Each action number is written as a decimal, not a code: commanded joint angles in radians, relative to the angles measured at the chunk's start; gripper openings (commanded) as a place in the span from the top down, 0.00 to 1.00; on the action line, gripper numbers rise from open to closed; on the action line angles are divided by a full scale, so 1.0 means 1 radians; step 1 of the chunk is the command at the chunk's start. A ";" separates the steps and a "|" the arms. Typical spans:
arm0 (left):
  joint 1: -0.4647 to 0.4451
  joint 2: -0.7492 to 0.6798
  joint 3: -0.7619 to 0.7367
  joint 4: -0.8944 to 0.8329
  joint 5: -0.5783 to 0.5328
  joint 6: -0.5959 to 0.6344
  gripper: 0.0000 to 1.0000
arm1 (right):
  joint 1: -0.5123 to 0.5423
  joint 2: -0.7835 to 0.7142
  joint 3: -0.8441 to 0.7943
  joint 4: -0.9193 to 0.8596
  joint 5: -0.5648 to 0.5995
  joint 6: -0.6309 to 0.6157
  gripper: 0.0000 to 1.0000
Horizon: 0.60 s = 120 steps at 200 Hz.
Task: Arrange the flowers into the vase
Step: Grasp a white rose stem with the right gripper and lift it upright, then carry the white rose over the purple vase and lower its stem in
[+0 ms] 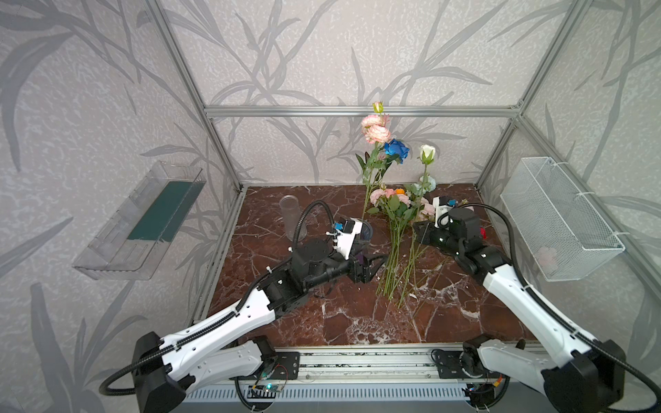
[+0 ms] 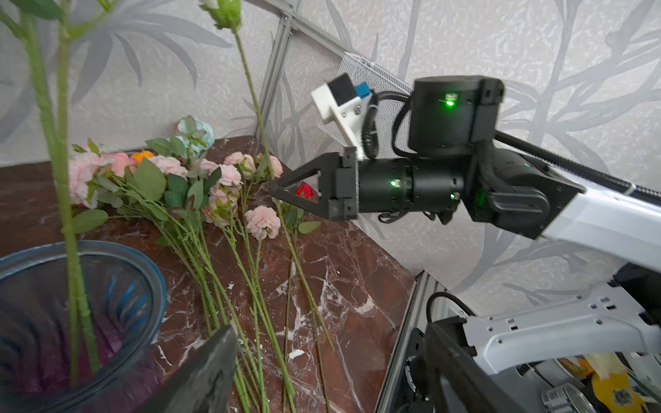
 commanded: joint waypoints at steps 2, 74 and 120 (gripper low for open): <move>-0.002 -0.080 -0.030 0.027 -0.188 0.049 0.16 | 0.046 -0.082 -0.037 0.105 0.085 -0.042 0.99; 0.026 -0.288 -0.184 0.129 -0.905 0.044 0.09 | 0.274 -0.179 -0.012 0.542 0.200 -0.231 0.99; 0.065 -0.303 -0.187 0.121 -0.895 0.006 0.09 | 0.410 0.050 0.189 0.742 0.168 -0.347 1.00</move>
